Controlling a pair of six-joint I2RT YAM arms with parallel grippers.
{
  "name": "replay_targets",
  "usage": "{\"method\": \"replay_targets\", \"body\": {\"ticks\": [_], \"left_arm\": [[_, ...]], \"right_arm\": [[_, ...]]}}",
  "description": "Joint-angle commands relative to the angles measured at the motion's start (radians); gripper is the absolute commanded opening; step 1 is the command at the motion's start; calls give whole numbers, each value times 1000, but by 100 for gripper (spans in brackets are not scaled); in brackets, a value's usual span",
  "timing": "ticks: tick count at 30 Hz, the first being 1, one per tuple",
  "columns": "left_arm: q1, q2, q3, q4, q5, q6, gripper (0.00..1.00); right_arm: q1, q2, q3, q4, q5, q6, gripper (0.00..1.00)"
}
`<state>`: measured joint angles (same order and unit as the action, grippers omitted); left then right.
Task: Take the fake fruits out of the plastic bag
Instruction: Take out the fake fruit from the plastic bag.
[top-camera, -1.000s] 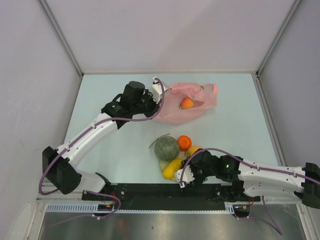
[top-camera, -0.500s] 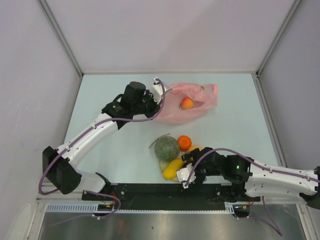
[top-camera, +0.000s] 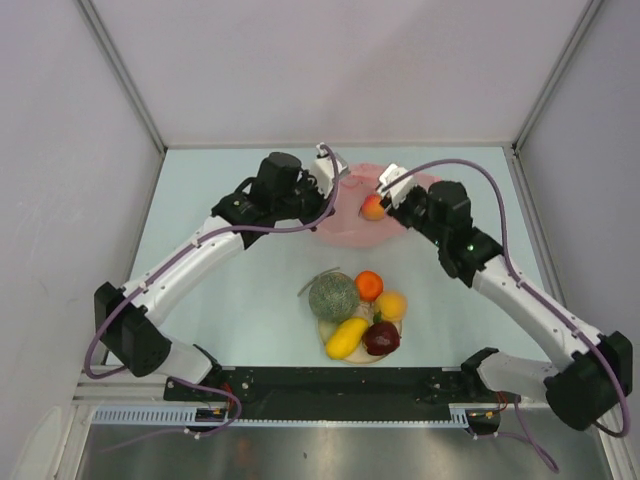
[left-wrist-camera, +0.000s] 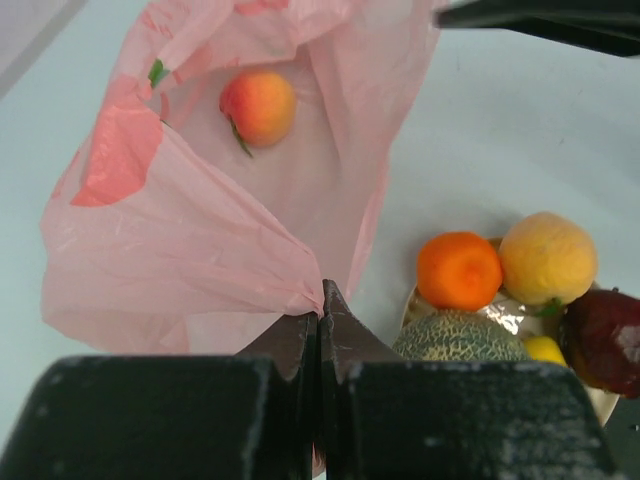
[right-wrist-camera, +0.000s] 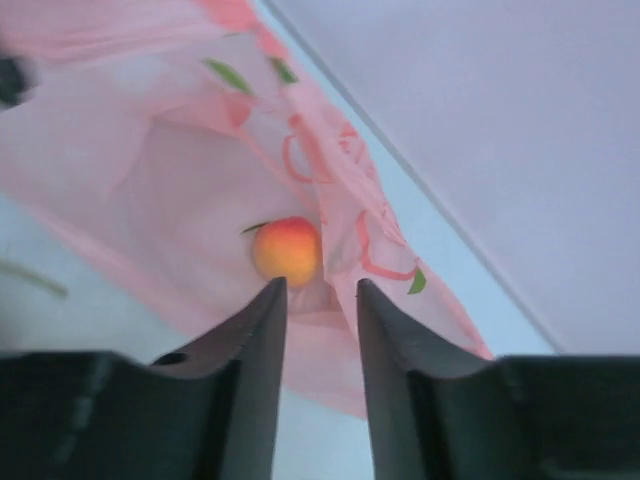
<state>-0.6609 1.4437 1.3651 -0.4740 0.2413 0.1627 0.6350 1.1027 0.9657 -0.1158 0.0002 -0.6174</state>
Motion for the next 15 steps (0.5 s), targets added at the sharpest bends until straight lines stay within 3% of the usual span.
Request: {"method": "replay_targets", "body": {"ticks": [1,2,4,5,11,15], "left_arm": [[-19,29,83,12,-3,17,0],[-20,37,77,18,-19,26,0],[-22,49,55,26,-68,60,0],[-22,50,43,34,-80,67,0],[-22,53,-55,34,-114,155,0],[-23,90,-48,-6,-115,169,0]], "right_arm": [[-126,121,48,189,-178,115,28],[-127,191,48,208,-187,108,19],[-130,267,50,223,-172,148,11],[-138,299,50,211,-161,165,0],[-209,404,10,-29,-282,209,0],[-213,408,5,-49,-273,232,0]]}}
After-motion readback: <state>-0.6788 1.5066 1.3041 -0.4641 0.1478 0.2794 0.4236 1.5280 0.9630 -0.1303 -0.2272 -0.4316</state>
